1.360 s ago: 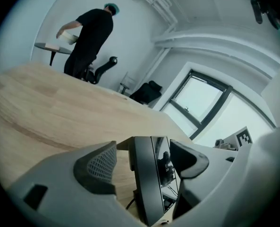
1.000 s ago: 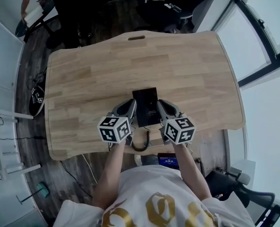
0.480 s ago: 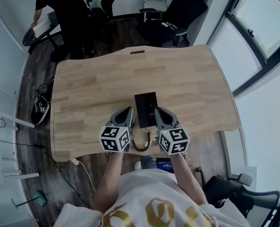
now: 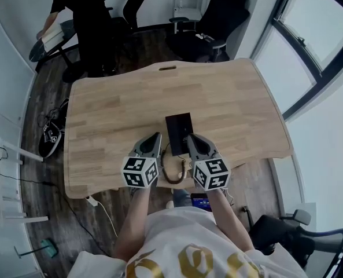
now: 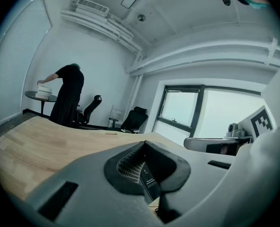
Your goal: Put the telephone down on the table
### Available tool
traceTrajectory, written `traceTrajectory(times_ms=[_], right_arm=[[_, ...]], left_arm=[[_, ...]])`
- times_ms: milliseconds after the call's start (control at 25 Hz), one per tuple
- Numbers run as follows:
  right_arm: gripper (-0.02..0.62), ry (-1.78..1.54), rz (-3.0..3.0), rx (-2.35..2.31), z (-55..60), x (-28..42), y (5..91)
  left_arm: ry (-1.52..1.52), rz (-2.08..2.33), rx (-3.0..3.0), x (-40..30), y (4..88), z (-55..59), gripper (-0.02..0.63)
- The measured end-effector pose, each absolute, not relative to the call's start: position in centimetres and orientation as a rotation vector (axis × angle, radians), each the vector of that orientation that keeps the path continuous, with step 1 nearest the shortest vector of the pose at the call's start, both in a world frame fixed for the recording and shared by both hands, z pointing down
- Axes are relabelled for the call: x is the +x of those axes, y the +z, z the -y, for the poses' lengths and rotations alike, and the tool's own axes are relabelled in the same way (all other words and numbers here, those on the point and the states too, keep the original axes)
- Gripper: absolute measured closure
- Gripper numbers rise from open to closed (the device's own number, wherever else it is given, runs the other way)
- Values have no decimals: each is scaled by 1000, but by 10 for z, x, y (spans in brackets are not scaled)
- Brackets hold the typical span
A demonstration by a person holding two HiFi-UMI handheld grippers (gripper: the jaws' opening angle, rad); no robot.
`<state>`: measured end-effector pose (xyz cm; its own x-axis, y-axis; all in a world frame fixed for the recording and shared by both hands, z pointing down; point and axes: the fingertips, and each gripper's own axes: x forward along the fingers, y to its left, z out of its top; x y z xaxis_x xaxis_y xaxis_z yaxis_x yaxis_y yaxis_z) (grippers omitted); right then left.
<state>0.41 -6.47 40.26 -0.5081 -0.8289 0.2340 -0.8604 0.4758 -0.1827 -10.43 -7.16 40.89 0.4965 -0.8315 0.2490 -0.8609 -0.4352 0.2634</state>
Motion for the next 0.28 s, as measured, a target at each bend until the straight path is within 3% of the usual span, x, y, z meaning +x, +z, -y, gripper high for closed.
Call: traceTrajectory(times_ms=[280], right_arm=[[584,411,2592,1512,63,7,395]], left_arm=[[93,1388,2414,-103,397,69,597]])
